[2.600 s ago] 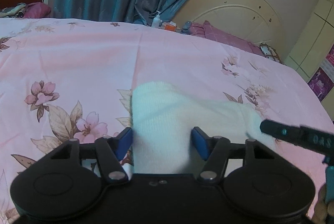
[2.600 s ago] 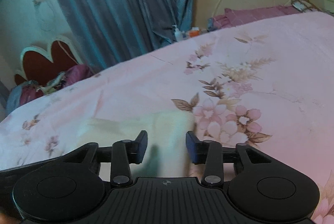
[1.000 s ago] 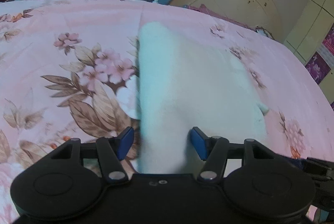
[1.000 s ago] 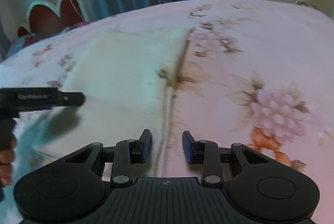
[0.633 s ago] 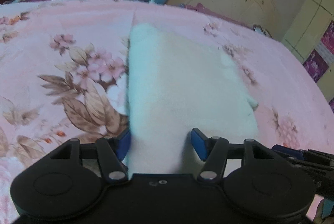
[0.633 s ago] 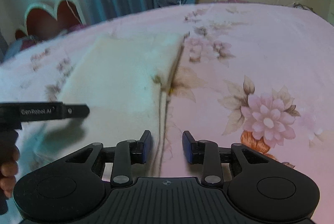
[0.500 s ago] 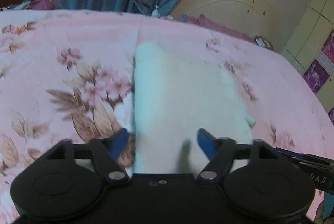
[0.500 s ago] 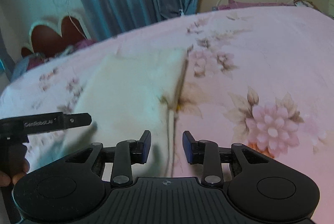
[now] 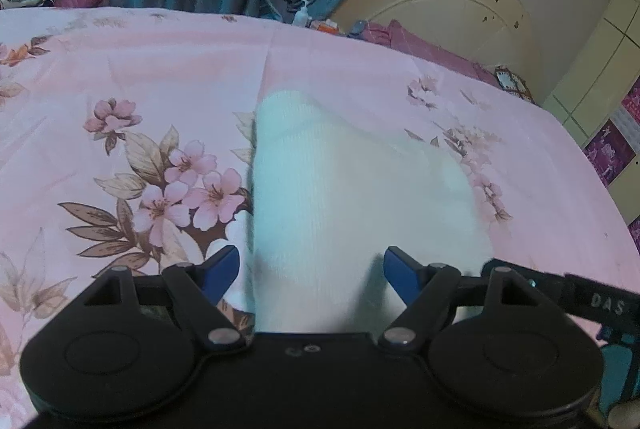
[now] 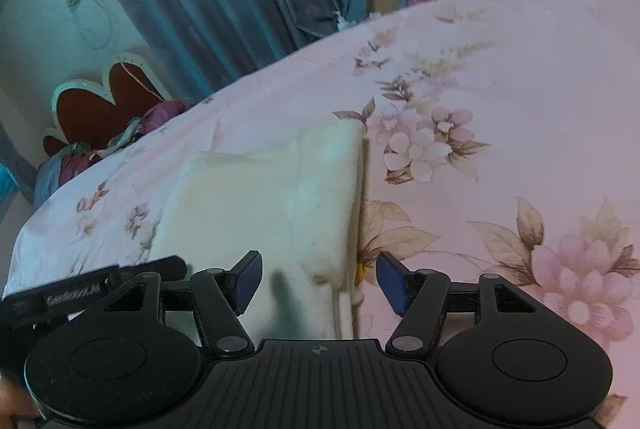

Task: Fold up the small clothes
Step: 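Lower both open grippers onto the end of the folded sweater, then pinch the sweater end with the left gripper while the right gripper pinches beside it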

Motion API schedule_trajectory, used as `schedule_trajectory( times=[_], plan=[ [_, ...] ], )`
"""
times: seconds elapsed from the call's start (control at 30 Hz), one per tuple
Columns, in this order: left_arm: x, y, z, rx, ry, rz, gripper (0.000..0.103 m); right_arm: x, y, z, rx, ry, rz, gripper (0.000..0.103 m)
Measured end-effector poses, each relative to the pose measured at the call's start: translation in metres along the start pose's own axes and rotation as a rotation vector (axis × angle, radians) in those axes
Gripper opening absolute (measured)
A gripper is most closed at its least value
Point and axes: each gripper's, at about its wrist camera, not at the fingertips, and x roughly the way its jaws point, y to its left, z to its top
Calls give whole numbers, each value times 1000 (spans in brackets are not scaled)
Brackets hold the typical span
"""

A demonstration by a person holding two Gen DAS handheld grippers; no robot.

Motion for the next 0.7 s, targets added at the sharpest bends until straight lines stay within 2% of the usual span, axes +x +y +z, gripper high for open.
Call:
schedule_trajectory(
  times=[0.17,0.4,0.43,0.53,0.63,0.7],
  plan=[
    [15,4,1,-7,22,-26,78,23,-6,6,-1,23,3,63],
    [25,8,1,-34,36,-73,64,42,-12,6,60,50,85,62],
    [24,7,0,-30,35,-75,63,42,-11,6,56,50,85,60],
    [22,5,2,-29,33,-78,51,42,-9,5,54,59,111,41],
    [16,-3,3,-14,16,-65,40,39,-6,6,51,51,115,33],
    [9,-7,4,-4,-5,-60,34,33,-4,6,49,34,126,31]
  ],
)
